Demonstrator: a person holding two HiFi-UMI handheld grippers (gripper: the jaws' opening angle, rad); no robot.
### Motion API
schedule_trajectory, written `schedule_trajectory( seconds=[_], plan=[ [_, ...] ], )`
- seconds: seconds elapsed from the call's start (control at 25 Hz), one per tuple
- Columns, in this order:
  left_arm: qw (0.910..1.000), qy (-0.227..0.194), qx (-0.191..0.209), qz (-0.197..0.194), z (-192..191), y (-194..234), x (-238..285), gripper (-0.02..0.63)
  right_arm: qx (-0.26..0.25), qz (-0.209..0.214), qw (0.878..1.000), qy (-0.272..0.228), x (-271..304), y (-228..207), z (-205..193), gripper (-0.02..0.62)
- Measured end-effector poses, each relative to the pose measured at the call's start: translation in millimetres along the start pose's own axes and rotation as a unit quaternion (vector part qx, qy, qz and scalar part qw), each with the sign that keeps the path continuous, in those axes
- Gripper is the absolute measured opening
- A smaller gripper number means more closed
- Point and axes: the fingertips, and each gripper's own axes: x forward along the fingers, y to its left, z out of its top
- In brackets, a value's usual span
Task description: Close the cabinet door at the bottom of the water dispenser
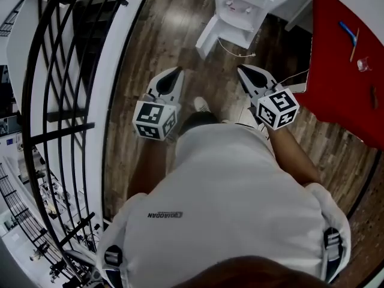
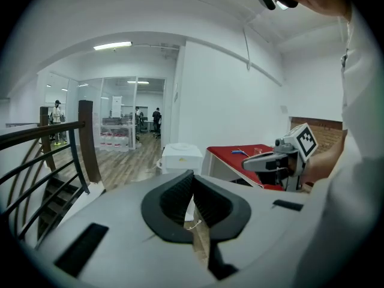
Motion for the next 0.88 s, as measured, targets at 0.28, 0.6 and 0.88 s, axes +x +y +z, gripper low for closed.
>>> schedule_trajectory(
  seconds=[0.28, 0.6, 0.88],
  plan=[
    [0.9996, 0.002, 0.017, -0.023, 1.4, 55.6, 28.3, -0.005, -0.014, -0.033, 0.999, 0.013, 54.1, -21.0, 13.1, 0.023],
    [0.9993, 0.008, 0.005, -0.035, -22.9, 118.1, 58.7, -0.005, -0.038, -0.047, 0.998, 0.035, 122.6, -35.6, 16.3, 0.023],
    [0.9990, 0.026, -0.033, -0.016, -60.6, 155.5, 90.1, -0.005, -0.039, -0.039, 0.997, 0.060, 177.5, -53.1, -10.5, 0.023]
  ],
)
